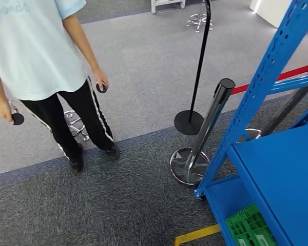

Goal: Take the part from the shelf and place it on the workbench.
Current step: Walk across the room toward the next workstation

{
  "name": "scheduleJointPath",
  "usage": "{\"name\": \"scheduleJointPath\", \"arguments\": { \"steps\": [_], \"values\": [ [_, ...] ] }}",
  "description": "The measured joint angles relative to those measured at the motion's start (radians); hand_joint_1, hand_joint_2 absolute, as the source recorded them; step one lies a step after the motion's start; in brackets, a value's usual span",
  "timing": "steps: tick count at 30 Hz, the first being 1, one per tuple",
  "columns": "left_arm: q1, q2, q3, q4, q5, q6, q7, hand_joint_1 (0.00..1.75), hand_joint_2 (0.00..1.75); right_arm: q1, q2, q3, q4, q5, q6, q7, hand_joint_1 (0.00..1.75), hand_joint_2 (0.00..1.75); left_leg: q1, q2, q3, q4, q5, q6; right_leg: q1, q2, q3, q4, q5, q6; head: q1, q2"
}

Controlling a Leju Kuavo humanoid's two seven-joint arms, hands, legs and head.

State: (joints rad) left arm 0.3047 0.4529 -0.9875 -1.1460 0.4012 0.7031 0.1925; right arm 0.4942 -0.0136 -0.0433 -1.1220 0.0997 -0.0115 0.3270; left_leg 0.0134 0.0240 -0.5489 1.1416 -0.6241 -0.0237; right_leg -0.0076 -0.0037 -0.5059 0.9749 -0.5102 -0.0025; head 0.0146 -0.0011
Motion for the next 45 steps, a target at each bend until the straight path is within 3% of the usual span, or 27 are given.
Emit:
{"name": "scheduleJointPath", "arguments": {
  "steps": [2, 3, 5, 7, 9, 11, 13, 15, 17, 18, 19, 21, 23, 24, 26, 28, 30, 32, 33, 34, 35, 37, 39, 41, 42, 43, 45],
  "values": [
    [0.003, -0.001, -0.001, 0.002, 0.001, 0.000, 0.001, 0.00, 0.00, -0.003, -0.004, 0.008, 0.002, -0.007, -0.005, 0.000, 0.00, 0.00, -0.001, -0.013, -0.052, 0.111, -0.034, 0.003, 0.005, 0.028, 0.001, 0.001, 0.001, -0.002, 0.000, 0.000],
    [0.003, -0.002, -0.002, 0.002, 0.001, 0.000, 0.001, 0.00, 0.00, -0.003, -0.006, 0.015, 0.004, -0.014, -0.009, 0.000, 0.00, 0.00, -0.001, -0.015, -0.061, 0.122, -0.022, 0.007, 0.007, 0.042, 0.002, 0.002, 0.000, -0.002, 0.000, 0.000],
    [0.003, -0.003, -0.002, 0.003, 0.000, 0.000, 0.000, 0.00, 0.00, -0.003, -0.012, 0.031, 0.007, -0.036, -0.023, 0.000, 0.00, 0.00, -0.004, -0.032, -0.033, 0.037, 0.053, 0.017, 0.010, 0.071, 0.006, 0.003, -0.001, -0.003, 0.000, 0.000],
    [0.004, -0.002, -0.002, 0.004, -0.002, 0.000, -0.002, 0.00, 0.00, -0.006, -0.019, 0.052, 0.009, -0.064, -0.040, 0.000, 0.00, 0.00, -0.005, -0.092, 0.011, -0.085, 0.113, 0.031, 0.009, 0.099, 0.003, 0.005, -0.002, 0.000, 0.001, 0.000],
    [0.005, -0.002, -0.001, 0.007, -0.005, 0.000, -0.007, 0.00, 0.00, -0.012, -0.030, 0.076, 0.012, -0.091, -0.056, 0.000, 0.00, 0.00, -0.007, -0.127, 0.029, -0.136, 0.121, 0.038, 0.005, 0.127, -0.011, 0.008, -0.001, 0.011, 0.001, 0.000],
    [0.002, -0.004, 0.000, 0.010, -0.009, 0.000, -0.012, 0.00, 0.00, -0.014, -0.041, 0.097, 0.015, -0.109, -0.068, 0.000, 0.00, 0.00, -0.007, -0.104, 0.032, -0.149, 0.122, 0.042, 0.000, 0.148, -0.023, 0.010, 0.002, 0.023, 0.001, 0.000],
    [-0.003, -0.009, 0.000, 0.012, -0.010, 0.000, -0.017, 0.00, 0.00, -0.015, -0.051, 0.116, 0.017, -0.128, -0.079, 0.000, 0.00, 0.00, -0.004, -0.073, 0.037, -0.164, 0.128, 0.049, 0.003, 0.110, -0.045, 0.045, -0.025, 0.031, 0.005, 0.000],
    [-0.004, -0.015, -0.001, 0.018, -0.007, 0.000, -0.022, 0.00, 0.00, -0.021, -0.062, 0.135, 0.018, -0.147, -0.091, 0.000, 0.00, 0.00, -0.004, -0.038, 0.039, -0.171, 0.130, 0.054, 0.005, 0.043, -0.101, 0.158, -0.091, 0.038, 0.010, 0.000],
    [-0.005, -0.019, -0.002, 0.024, 0.001, 0.000, -0.026, 0.00, 0.00, -0.023, -0.072, 0.150, 0.019, -0.163, -0.101, 0.000, 0.00, 0.00, -0.006, -0.005, 0.038, -0.171, 0.129, 0.055, 0.003, 0.016, -0.159, 0.275, -0.138, 0.047, 0.013, 0.000],
    [-0.007, -0.021, -0.002, 0.027, 0.004, 0.000, -0.028, 0.00, 0.00, -0.022, -0.077, 0.157, 0.019, -0.171, -0.106, 0.000, 0.00, 0.00, -0.006, 0.010, 0.038, -0.171, 0.127, 0.055, 0.001, 0.010, -0.166, 0.291, -0.134, 0.050, 0.013, 0.000],
    [-0.010, -0.023, -0.002, 0.029, 0.008, 0.000, -0.031, 0.00, 0.00, -0.020, -0.083, 0.165, 0.020, -0.180, -0.111, 0.000, 0.00, 0.00, -0.005, 0.024, 0.039, -0.170, 0.126, 0.053, -0.002, 0.005, -0.152, 0.265, -0.112, 0.054, 0.013, 0.000],
    [-0.015, -0.027, -0.002, 0.035, 0.014, 0.000, -0.039, 0.00, 0.00, -0.021, -0.095, 0.182, 0.021, -0.198, -0.124, 0.000, 0.00, 0.00, -0.005, 0.049, 0.043, -0.168, 0.121, 0.046, -0.006, -0.027, -0.076, 0.126, -0.046, 0.058, 0.014, 0.000],
    [-0.018, -0.031, -0.002, 0.041, 0.018, 0.000, -0.047, 0.00, 0.00, -0.024, -0.106, 0.202, 0.021, -0.218, -0.140, 0.001, 0.00, 0.00, -0.009, 0.068, 0.051, -0.163, 0.113, 0.034, -0.006, -0.054, -0.018, 0.022, -0.010, 0.049, 0.011, 0.000],
    [-0.020, -0.032, -0.002, 0.043, 0.019, 0.000, -0.050, 0.00, 0.00, -0.024, -0.112, 0.212, 0.021, -0.228, -0.148, 0.001, 0.00, 0.00, -0.010, 0.075, 0.055, -0.161, 0.110, 0.027, -0.004, -0.058, -0.010, 0.007, -0.008, 0.041, 0.009, 0.000],
    [-0.026, -0.032, -0.002, 0.047, 0.021, 0.000, -0.055, 0.00, 0.00, -0.022, -0.121, 0.233, 0.022, -0.249, -0.165, 0.001, 0.00, 0.00, -0.007, 0.086, 0.061, -0.159, 0.106, 0.016, -0.003, -0.038, -0.014, 0.009, -0.006, 0.024, 0.006, 0.000],
    [-0.030, -0.034, -0.002, 0.050, 0.021, 0.000, -0.060, 0.00, 0.00, -0.023, -0.132, 0.256, 0.023, -0.280, -0.186, 0.001, 0.00, 0.00, -0.002, 0.056, 0.055, -0.133, 0.081, 0.006, -0.004, -0.022, -0.009, 0.007, -0.001, 0.011, 0.004, 0.000],
    [-0.030, -0.035, -0.002, 0.054, 0.023, 0.000, -0.063, 0.00, 0.00, -0.027, -0.147, 0.286, 0.022, -0.328, -0.219, -0.003, 0.00, 0.00, 0.000, 0.005, 0.011, -0.025, 0.015, 0.001, -0.004, -0.003, -0.006, 0.006, 0.004, 0.002, 0.000, 0.000],
    [-0.028, -0.036, -0.002, 0.057, 0.025, 0.000, -0.066, 0.00, 0.00, -0.032, -0.169, 0.328, 0.022, -0.393, -0.258, -0.009, 0.00, 0.00, 0.000, -0.014, -0.052, 0.111, -0.040, 0.002, 0.000, 0.021, -0.006, 0.006, 0.005, -0.001, 0.000, 0.000],
    [-0.027, -0.037, -0.002, 0.059, 0.023, 0.000, -0.067, 0.00, 0.00, -0.033, -0.181, 0.352, 0.022, -0.427, -0.277, -0.013, 0.00, 0.00, 0.000, -0.015, -0.069, 0.141, -0.040, 0.004, 0.002, 0.034, -0.005, 0.007, 0.005, -0.002, 0.000, 0.000],
    [-0.027, -0.038, -0.002, 0.060, 0.021, 0.000, -0.067, 0.00, 0.00, -0.035, -0.192, 0.377, 0.022, -0.457, -0.295, -0.017, 0.00, 0.00, -0.001, -0.018, -0.069, 0.131, -0.018, 0.008, 0.004, 0.047, -0.004, 0.007, 0.005, -0.002, 0.000, 0.000],
    [-0.027, -0.039, -0.002, 0.062, 0.018, 0.000, -0.067, 0.00, 0.00, -0.039, -0.203, 0.401, 0.022, -0.482, -0.310, -0.021, 0.00, 0.00, -0.002, -0.024, -0.051, 0.080, 0.021, 0.014, 0.006, 0.062, -0.001, 0.007, 0.005, -0.002, 0.000, 0.000],
    [-0.026, -0.039, -0.002, 0.064, 0.014, 0.000, -0.068, 0.00, 0.00, -0.050, -0.222, 0.444, 0.022, -0.516, -0.332, -0.026, 0.00, 0.00, -0.004, -0.066, 0.002, -0.059, 0.098, 0.029, 0.008, 0.090, -0.001, 0.009, 0.004, 0.000, 0.001, 0.000],
    [-0.025, -0.039, -0.001, 0.066, 0.010, 0.000, -0.068, 0.00, 0.00, -0.058, -0.238, 0.481, 0.020, -0.542, -0.348, -0.032, 0.00, 0.00, -0.006, -0.098, 0.030, -0.134, 0.121, 0.039, 0.007, 0.114, -0.008, 0.011, 0.004, 0.007, 0.001, 0.000],
    [-0.026, -0.038, 0.000, 0.067, 0.007, 0.000, -0.068, 0.00, 0.00, -0.058, -0.251, 0.514, 0.018, -0.560, -0.358, -0.035, 0.00, 0.00, -0.008, -0.087, 0.034, -0.145, 0.119, 0.043, 0.004, 0.135, -0.019, 0.010, 0.006, 0.020, 0.001, 0.000],
    [-0.027, -0.039, 0.000, 0.067, 0.006, 0.000, -0.068, 0.00, 0.00, -0.057, -0.256, 0.528, 0.017, -0.565, -0.360, -0.036, 0.00, 0.00, -0.007, -0.075, 0.036, -0.152, 0.122, 0.046, 0.002, 0.128, -0.025, 0.013, 0.003, 0.025, 0.001, 0.000],
    [-0.028, -0.039, 0.000, 0.067, 0.005, 0.000, -0.068, 0.00, 0.00, -0.057, -0.261, 0.540, 0.016, -0.570, -0.363, -0.036, 0.00, 0.00, -0.006, -0.062, 0.039, -0.159, 0.126, 0.051, 0.003, 0.107, -0.035, 0.028, -0.009, 0.031, 0.003, 0.000],
    [-0.025, -0.041, 0.001, 0.067, 0.005, 0.000, -0.068, 0.00, 0.00, -0.064, -0.273, 0.560, 0.015, -0.590, -0.374, -0.041, 0.00, 0.00, -0.004, -0.033, 0.041, -0.169, 0.130, 0.059, 0.003, 0.044, -0.078, 0.117, -0.068, 0.040, 0.009, 0.000]
  ]
}}
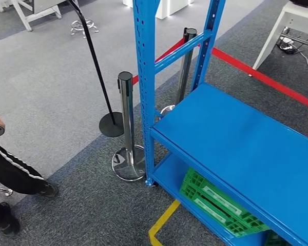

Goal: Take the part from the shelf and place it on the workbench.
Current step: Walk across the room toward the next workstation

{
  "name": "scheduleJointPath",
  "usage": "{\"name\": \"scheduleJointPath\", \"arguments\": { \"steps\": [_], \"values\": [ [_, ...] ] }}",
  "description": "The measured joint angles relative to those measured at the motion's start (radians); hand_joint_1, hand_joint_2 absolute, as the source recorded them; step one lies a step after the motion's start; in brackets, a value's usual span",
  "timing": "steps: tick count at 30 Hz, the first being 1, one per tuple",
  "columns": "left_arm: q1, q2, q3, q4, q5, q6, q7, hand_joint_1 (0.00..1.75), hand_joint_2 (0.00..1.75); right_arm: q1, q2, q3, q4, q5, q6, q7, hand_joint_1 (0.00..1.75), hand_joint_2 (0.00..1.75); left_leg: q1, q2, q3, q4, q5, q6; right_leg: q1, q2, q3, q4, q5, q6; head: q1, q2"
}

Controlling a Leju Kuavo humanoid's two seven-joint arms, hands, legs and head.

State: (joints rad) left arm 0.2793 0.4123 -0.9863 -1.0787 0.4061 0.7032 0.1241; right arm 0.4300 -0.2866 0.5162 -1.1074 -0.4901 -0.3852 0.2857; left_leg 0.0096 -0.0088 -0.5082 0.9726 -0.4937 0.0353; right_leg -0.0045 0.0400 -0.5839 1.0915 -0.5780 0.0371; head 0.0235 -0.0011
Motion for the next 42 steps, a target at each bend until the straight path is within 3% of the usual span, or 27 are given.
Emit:
{"name": "scheduleJointPath", "arguments": {
  "steps": [2, 3, 4, 5, 7, 8, 10, 12, 14, 16, 18, 19, 21, 23, 25, 27, 29, 31, 33, 34, 35, 37, 39, 40, 42],
  "values": [
    [0.005, -0.001, 0.000, 0.001, 0.000, 0.000, -0.001, 0.00, 0.00, -0.013, -0.015, 0.025, -0.001, -0.034, -0.019, -0.009, 0.00, 0.00, -0.001, 0.031, -0.002, 0.000, -0.002, 0.003, -0.003, -0.029, -0.066, 0.133, -0.063, 0.011, 0.003, 0.000],
    [0.006, -0.001, 0.000, 0.001, 0.001, 0.000, -0.002, 0.00, 0.00, -0.017, -0.022, 0.039, -0.001, -0.051, -0.028, -0.013, 0.00, 0.00, -0.001, 0.045, -0.002, 0.000, -0.003, 0.002, -0.005, -0.032, -0.084, 0.173, -0.072, 0.015, 0.003, 0.000],
    [0.006, -0.001, 0.001, 0.001, 0.001, 0.000, -0.004, 0.00, 0.00, -0.019, -0.029, 0.053, -0.001, -0.064, -0.035, -0.017, 0.00, 0.00, 0.000, 0.059, -0.001, 0.000, -0.005, 0.001, -0.008, -0.036, -0.082, 0.173, -0.060, 0.019, 0.003, 0.000],
    [0.006, -0.002, 0.001, 0.001, 0.002, 0.000, -0.006, 0.00, 0.00, -0.019, -0.036, 0.065, -0.001, -0.077, -0.042, -0.020, 0.00, 0.00, 0.001, 0.071, 0.002, 0.001, -0.007, -0.002, -0.011, -0.043, -0.058, 0.130, -0.031, 0.023, 0.003, 0.000],
    [0.007, -0.005, 0.002, 0.001, 0.000, 0.000, -0.009, 0.00, 0.00, -0.023, -0.050, 0.090, -0.006, -0.106, -0.057, -0.029, 0.00, 0.00, 0.000, 0.092, 0.008, 0.005, -0.014, -0.012, -0.014, -0.082, 0.021, -0.013, 0.034, 0.026, 0.004, 0.000],
    [0.007, -0.006, 0.002, 0.002, 0.000, 0.000, -0.010, 0.00, 0.00, -0.027, -0.056, 0.103, -0.009, -0.122, -0.067, -0.035, 0.00, 0.00, -0.002, 0.102, 0.012, 0.008, -0.018, -0.019, -0.014, -0.096, 0.050, -0.067, 0.053, 0.022, 0.003, 0.000],
    [0.007, -0.007, 0.004, 0.002, -0.002, 0.000, -0.011, 0.00, 0.00, -0.035, -0.068, 0.130, -0.015, -0.148, -0.082, -0.044, 0.00, 0.00, -0.005, 0.120, 0.019, 0.011, -0.024, -0.030, -0.011, -0.101, 0.067, -0.106, 0.062, 0.006, 0.000, 0.000],
    [0.006, -0.007, 0.007, 0.002, -0.001, 0.000, -0.012, 0.00, 0.00, -0.040, -0.078, 0.157, -0.017, -0.171, -0.094, -0.052, 0.00, 0.00, -0.001, 0.128, 0.026, 0.013, -0.030, -0.041, -0.010, -0.079, 0.066, -0.106, 0.064, -0.012, -0.001, 0.000],
    [0.006, -0.007, 0.011, 0.002, 0.006, 0.000, -0.017, 0.00, 0.00, -0.048, -0.089, 0.185, -0.021, -0.199, -0.108, -0.063, 0.00, 0.00, 0.004, 0.088, 0.014, 0.056, -0.067, -0.051, -0.012, -0.060, 0.072, -0.107, 0.069, -0.025, -0.004, 0.000],
    [0.009, -0.007, 0.012, 0.002, 0.018, 0.000, -0.024, 0.00, 0.00, -0.058, -0.099, 0.212, -0.025, -0.224, -0.122, -0.074, 0.00, 0.00, 0.006, 0.034, -0.039, 0.180, -0.136, -0.055, -0.012, -0.039, 0.073, -0.107, 0.073, -0.033, -0.007, 0.000],
    [0.011, -0.007, 0.012, 0.002, 0.027, 0.000, -0.029, 0.00, 0.00, -0.066, -0.106, 0.236, -0.027, -0.238, -0.130, -0.080, 0.00, 0.00, 0.006, 0.018, -0.097, 0.300, -0.175, -0.053, -0.009, -0.013, 0.073, -0.107, 0.074, -0.035, -0.008, 0.000],
    [0.011, -0.007, 0.012, 0.002, 0.029, 0.000, -0.031, 0.00, 0.00, -0.069, -0.109, 0.247, -0.027, -0.243, -0.132, -0.081, 0.00, 0.00, 0.006, 0.017, -0.107, 0.312, -0.163, -0.050, -0.007, 0.001, 0.074, -0.107, 0.074, -0.035, -0.007, 0.000],
    [0.011, -0.007, 0.012, 0.002, 0.032, 0.000, -0.032, 0.00, 0.00, -0.076, -0.113, 0.263, -0.027, -0.248, -0.134, -0.082, 0.00, 0.00, 0.003, 0.003, -0.077, 0.223, -0.088, -0.038, -0.003, 0.030, 0.078, -0.107, 0.074, -0.035, -0.007, 0.000],
    [0.010, -0.005, 0.010, 0.002, 0.035, 0.000, -0.035, 0.00, 0.00, -0.083, -0.116, 0.276, -0.028, -0.255, -0.136, -0.084, 0.00, 0.00, 0.001, -0.052, -0.029, 0.091, -0.020, -0.020, -0.002, 0.058, 0.074, -0.105, 0.073, -0.033, -0.006, 0.000],
    [0.008, -0.002, 0.006, 0.002, 0.040, 0.000, -0.038, 0.00, 0.00, -0.088, -0.120, 0.290, -0.029, -0.264, -0.137, -0.087, 0.00, 0.00, -0.001, -0.088, -0.011, 0.035, -0.007, -0.011, -0.006, 0.083, 0.060, -0.103, 0.074, -0.024, -0.007, 0.000],
    [0.003, 0.000, 0.002, 0.003, 0.045, 0.000, -0.042, 0.00, 0.00, -0.090, -0.124, 0.303, -0.030, -0.274, -0.138, -0.092, 0.00, 0.00, -0.002, -0.068, -0.008, 0.022, -0.005, -0.010, -0.012, 0.101, 0.049, -0.103, 0.077, -0.010, -0.007, 0.000],
    [-0.003, 0.000, -0.001, 0.003, 0.050, 0.000, -0.047, 0.00, 0.00, -0.093, -0.129, 0.316, -0.030, -0.286, -0.140, -0.096, 0.00, 0.00, 0.002, -0.040, -0.004, 0.007, 0.002, -0.004, -0.010, 0.060, 0.029, -0.072, 0.054, -0.003, -0.001, 0.000],
    [-0.006, -0.001, -0.004, 0.004, 0.054, 0.000, -0.049, 0.00, 0.00, -0.103, -0.132, 0.326, -0.030, -0.292, -0.143, -0.099, 0.00, 0.00, 0.003, -0.007, -0.003, 0.000, 0.005, 0.001, -0.008, -0.006, -0.025, 0.035, -0.010, 0.005, 0.007, 0.000],
    [-0.006, -0.002, -0.006, 0.005, 0.056, 0.000, -0.050, 0.00, 0.00, -0.111, -0.136, 0.333, -0.030, -0.296, -0.145, -0.101, 0.00, 0.00, 0.003, 0.027, -0.005, 0.000, 0.004, 0.002, -0.010, -0.030, -0.085, 0.157, -0.061, 0.015, 0.011, 0.000],
    [-0.007, -0.002, -0.008, 0.006, 0.059, 0.000, -0.051, 0.00, 0.00, -0.112, -0.137, 0.336, -0.030, -0.301, -0.146, -0.102, 0.00, 0.00, 0.002, 0.043, -0.005, 0.000, 0.002, 0.001, -0.011, -0.035, -0.093, 0.178, -0.060, 0.019, 0.011, 0.000],
    [-0.009, -0.002, -0.010, 0.006, 0.063, 0.000, -0.052, 0.00, 0.00, -0.112, -0.140, 0.340, -0.030, -0.309, -0.147, -0.105, 0.00, 0.00, 0.003, 0.056, -0.004, 0.001, 0.001, -0.001, -0.013, -0.039, -0.080, 0.157, -0.040, 0.022, 0.011, 0.000],
    [-0.013, -0.003, -0.014, 0.007, 0.074, 0.000, -0.058, 0.00, 0.00, -0.113, -0.145, 0.351, -0.030, -0.328, -0.152, -0.113, 0.00, 0.00, 0.003, 0.080, 0.002, 0.003, -0.004, -0.008, -0.016, -0.070, -0.005, 0.023, 0.026, 0.024, 0.011, 0.000],
    [-0.016, -0.004, -0.021, 0.008, 0.082, 0.000, -0.062, 0.00, 0.00, -0.119, -0.148, 0.362, -0.030, -0.341, -0.157, -0.120, 0.00, 0.00, -0.001, 0.100, 0.008, 0.010, -0.012, -0.021, -0.014, -0.100, 0.057, -0.087, 0.063, 0.013, 0.010, 0.000],
    [-0.018, -0.004, -0.024, 0.008, 0.084, 0.000, -0.063, 0.00, 0.00, -0.122, -0.149, 0.366, -0.030, -0.344, -0.158, -0.122, 0.00, 0.00, -0.003, 0.109, 0.010, 0.012, -0.015, -0.027, -0.012, -0.104, 0.064, -0.104, 0.066, 0.004, 0.008, 0.000],
    [-0.023, -0.003, -0.027, 0.009, 0.086, 0.000, -0.064, 0.00, 0.00, -0.125, -0.149, 0.374, -0.030, -0.345, -0.160, -0.123, 0.00, 0.00, -0.002, 0.125, 0.016, 0.012, -0.018, -0.038, -0.010, -0.082, 0.060, -0.105, 0.068, -0.015, 0.006, 0.000]
  ]
}}
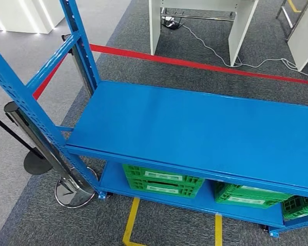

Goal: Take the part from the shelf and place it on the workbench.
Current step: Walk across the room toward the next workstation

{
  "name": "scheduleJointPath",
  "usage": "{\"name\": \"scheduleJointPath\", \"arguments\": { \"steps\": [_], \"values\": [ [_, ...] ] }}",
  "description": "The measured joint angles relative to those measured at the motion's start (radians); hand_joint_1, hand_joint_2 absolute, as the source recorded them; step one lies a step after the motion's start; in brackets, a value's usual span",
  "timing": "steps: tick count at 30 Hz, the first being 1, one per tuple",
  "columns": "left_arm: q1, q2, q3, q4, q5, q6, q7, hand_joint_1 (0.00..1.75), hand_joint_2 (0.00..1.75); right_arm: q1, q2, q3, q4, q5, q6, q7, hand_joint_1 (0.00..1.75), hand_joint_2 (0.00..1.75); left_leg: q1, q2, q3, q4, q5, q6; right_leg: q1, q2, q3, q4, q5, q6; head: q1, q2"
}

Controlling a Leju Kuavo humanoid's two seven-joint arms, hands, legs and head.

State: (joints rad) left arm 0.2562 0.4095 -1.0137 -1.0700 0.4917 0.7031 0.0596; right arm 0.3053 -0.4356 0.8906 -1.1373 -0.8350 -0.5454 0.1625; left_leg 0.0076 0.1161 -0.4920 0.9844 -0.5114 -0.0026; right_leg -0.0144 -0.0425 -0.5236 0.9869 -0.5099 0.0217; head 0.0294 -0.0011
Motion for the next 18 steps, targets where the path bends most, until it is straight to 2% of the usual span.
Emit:
{"name": "scheduleJointPath", "arguments": {
  "steps": [1, 2, 3, 4, 5, 6, 7, 8, 9, 11, 12, 13, 14, 15, 18],
  "values": [
    [-0.003, 0.000, -0.001, 0.000, 0.000, 0.000, 0.000, 0.00, 0.00, 0.000, 0.000, 0.004, 0.000, 0.000, 0.000, 0.000, 0.00, 0.00, 0.002, -0.008, 0.002, 0.004, -0.007, -0.006, -0.001, 0.009, 0.000, -0.001, 0.002, -0.007, -0.001, 0.000],
    [-0.004, 0.001, -0.001, 0.000, 0.000, 0.000, 0.000, 0.00, 0.00, -0.001, -0.001, 0.007, 0.000, -0.001, -0.001, 0.000, 0.00, 0.00, 0.005, -0.028, -0.003, 0.022, -0.024, -0.011, -0.002, 0.017, 0.002, -0.003, 0.005, -0.014, -0.002, 0.000],
    [-0.005, 0.001, -0.002, 0.000, 0.002, 0.000, 0.000, 0.00, 0.00, -0.003, -0.001, 0.010, 0.000, -0.002, -0.001, 0.000, 0.00, 0.00, 0.007, -0.055, -0.018, 0.062, -0.052, -0.015, -0.004, 0.026, 0.004, -0.004, 0.008, -0.020, -0.003, 0.000],
    [-0.004, 0.001, -0.002, 0.001, 0.003, 0.000, -0.001, 0.00, 0.00, -0.007, -0.002, 0.011, 0.000, -0.004, -0.002, -0.001, 0.00, 0.00, 0.008, -0.082, -0.043, 0.124, -0.088, -0.017, -0.003, 0.036, 0.004, -0.004, 0.010, -0.024, -0.005, 0.000],
    [-0.003, 0.001, -0.003, 0.002, 0.005, 0.000, -0.001, 0.00, 0.00, -0.010, -0.002, 0.013, 0.000, -0.006, -0.002, -0.002, 0.00, 0.00, 0.008, -0.098, -0.075, 0.196, -0.122, -0.017, -0.002, 0.047, 0.003, -0.003, 0.012, -0.027, -0.006, 0.000],
    [-0.002, 0.002, -0.004, 0.003, 0.007, 0.000, -0.001, 0.00, 0.00, -0.012, -0.002, 0.016, 0.000, -0.008, -0.003, -0.003, 0.00, 0.00, 0.008, -0.104, -0.105, 0.260, -0.144, -0.016, 0.000, 0.060, 0.002, -0.003, 0.013, -0.028, -0.006, 0.000],
    [-0.002, 0.002, -0.005, 0.003, 0.009, 0.000, -0.001, 0.00, 0.00, -0.013, -0.002, 0.018, 0.000, -0.011, -0.004, -0.003, 0.00, 0.00, 0.007, -0.107, -0.122, 0.293, -0.145, -0.014, 0.003, 0.073, 0.003, -0.003, 0.013, -0.029, -0.007, 0.000],
    [-0.001, 0.002, -0.006, 0.004, 0.010, 0.000, -0.001, 0.00, 0.00, -0.013, -0.002, 0.020, 0.000, -0.014, -0.004, -0.004, 0.00, 0.00, 0.007, -0.109, -0.123, 0.287, -0.125, -0.009, 0.005, 0.086, 0.004, -0.003, 0.013, -0.029, -0.007, 0.000],
    [-0.002, 0.002, -0.007, 0.004, 0.012, 0.000, -0.003, 0.00, 0.00, -0.013, -0.002, 0.023, 0.000, -0.017, -0.006, -0.006, 0.00, 0.00, 0.005, -0.114, -0.107, 0.243, -0.088, -0.003, 0.007, 0.100, 0.006, -0.002, 0.013, -0.029, -0.007, 0.000],
    [-0.002, 0.003, -0.009, 0.006, 0.019, 0.000, -0.007, 0.00, 0.00, -0.017, -0.003, 0.031, 0.000, -0.029, -0.011, -0.017, 0.00, 0.00, 0.002, -0.153, -0.056, 0.109, -0.011, 0.017, 0.011, 0.124, 0.008, 0.000, 0.012, -0.028, -0.006, 0.000],
    [-0.002, 0.004, -0.010, 0.007, 0.022, 0.000, -0.011, 0.00, 0.00, -0.021, -0.004, 0.037, 0.000, -0.039, -0.018, -0.028, 0.00, 0.00, 0.000, -0.174, -0.037, 0.056, 0.008, 0.025, 0.011, 0.135, 0.006, 0.001, 0.012, -0.026, -0.007, 0.000],
    [-0.003, 0.005, -0.011, 0.008, 0.025, 0.000, -0.013, 0.00, 0.00, -0.025, -0.006, 0.045, 0.000, -0.048, -0.026, -0.041, 0.00, 0.00, -0.001, -0.189, -0.028, 0.028, 0.015, 0.031, 0.009, 0.144, 0.001, 0.003, 0.014, -0.022, -0.007, 0.000],
    [-0.003, 0.006, -0.013, 0.010, 0.025, 0.000, -0.014, 0.00, 0.00, -0.031, -0.009, 0.057, 0.000, -0.057, -0.036, -0.054, 0.00, 0.00, -0.003, -0.193, -0.027, 0.020, 0.012, 0.034, 0.007, 0.152, -0.004, 0.004, 0.016, -0.016, -0.008, 0.000],
    [-0.004, 0.006, -0.013, 0.011, 0.021, 0.000, -0.013, 0.00, 0.00, -0.037, -0.013, 0.073, 0.001, -0.064, -0.045, -0.063, 0.00, 0.00, -0.004, -0.187, -0.026, 0.011, 0.013, 0.030, 0.004, 0.161, -0.009, 0.003, 0.018, -0.011, -0.010, 0.000],
    [-0.006, 0.003, -0.012, 0.015, 0.004, 0.000, -0.007, 0.00, 0.00, -0.062, -0.025, 0.131, 0.004, -0.076, -0.063, -0.072, 0.00, 0.00, -0.001, -0.181, -0.025, -0.007, 0.024, 0.003, 0.005, 0.163, -0.008, -0.008, 0.026, -0.032, -0.006, 0.000]
  ]
}}
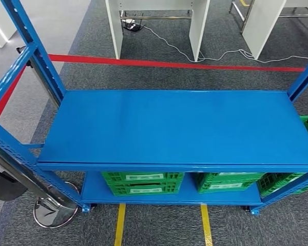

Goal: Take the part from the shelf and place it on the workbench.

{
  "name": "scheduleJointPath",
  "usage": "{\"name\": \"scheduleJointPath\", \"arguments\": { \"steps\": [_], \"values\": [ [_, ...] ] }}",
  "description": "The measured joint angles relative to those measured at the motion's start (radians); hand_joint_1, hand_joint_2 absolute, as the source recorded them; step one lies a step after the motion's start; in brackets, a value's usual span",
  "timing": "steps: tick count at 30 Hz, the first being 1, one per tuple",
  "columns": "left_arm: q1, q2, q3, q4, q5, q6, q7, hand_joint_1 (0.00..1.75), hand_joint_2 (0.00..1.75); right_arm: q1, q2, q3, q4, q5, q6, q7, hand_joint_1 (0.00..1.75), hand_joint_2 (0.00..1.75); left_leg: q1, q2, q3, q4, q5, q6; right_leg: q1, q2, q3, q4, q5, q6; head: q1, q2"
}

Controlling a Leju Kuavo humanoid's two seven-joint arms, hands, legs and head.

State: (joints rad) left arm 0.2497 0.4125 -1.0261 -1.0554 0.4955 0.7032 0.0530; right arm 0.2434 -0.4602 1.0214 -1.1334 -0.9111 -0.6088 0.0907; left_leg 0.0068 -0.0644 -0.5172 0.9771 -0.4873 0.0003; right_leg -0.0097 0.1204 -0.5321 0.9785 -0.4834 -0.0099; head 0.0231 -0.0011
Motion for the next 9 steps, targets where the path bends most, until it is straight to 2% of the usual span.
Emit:
{"name": "scheduleJointPath", "arguments": {
  "steps": [1, 3, 7, 8, 9],
  "values": [
    [-0.001, -0.002, 0.000, 0.001, -0.002, 0.000, 0.002, 0.00, 0.00, -0.006, -0.003, 0.015, 0.001, -0.002, -0.003, -0.001, 0.00, 0.00, 0.000, 0.000, 0.000, -0.001, 0.002, -0.005, 0.000, -0.002, 0.001, -0.004, 0.002, -0.006, 0.002, 0.000],
    [-0.001, -0.004, 0.001, 0.003, -0.007, 0.000, 0.005, 0.00, 0.00, -0.015, -0.008, 0.037, 0.003, -0.006, -0.007, -0.002, 0.00, 0.00, -0.003, 0.000, 0.000, 0.001, 0.001, 0.004, -0.002, -0.003, -0.002, -0.008, 0.003, 0.002, 0.002, 0.000],
    [0.000, -0.007, 0.008, 0.006, -0.021, 0.000, 0.015, 0.00, 1.75, -0.037, -0.011, 0.078, 0.008, -0.017, -0.024, -0.002, 0.00, 0.00, -0.007, 0.000, 0.000, 0.004, 0.000, 0.012, -0.005, -0.006, -0.004, -0.012, 0.004, 0.020, 0.002, 0.000],
    [0.001, -0.008, 0.010, 0.006, -0.026, 0.000, 0.018, 0.00, 1.31, -0.043, -0.012, 0.089, 0.009, -0.022, -0.030, -0.003, 0.00, 0.00, -0.007, 0.000, 0.000, 0.005, 0.000, 0.013, -0.006, -0.006, -0.004, -0.012, 0.005, 0.024, 0.002, 0.000],
    [0.001, -0.009, 0.011, 0.007, -0.028, 0.000, 0.020, 0.00, 1.16, -0.046, -0.012, 0.094, 0.010, -0.025, -0.033, -0.003, 0.00, 0.00, -0.007, 0.000, 0.000, 0.005, 0.000, 0.013, -0.007, -0.006, -0.004, -0.012, 0.005, 0.025, 0.002, 0.000]
  ]
}}
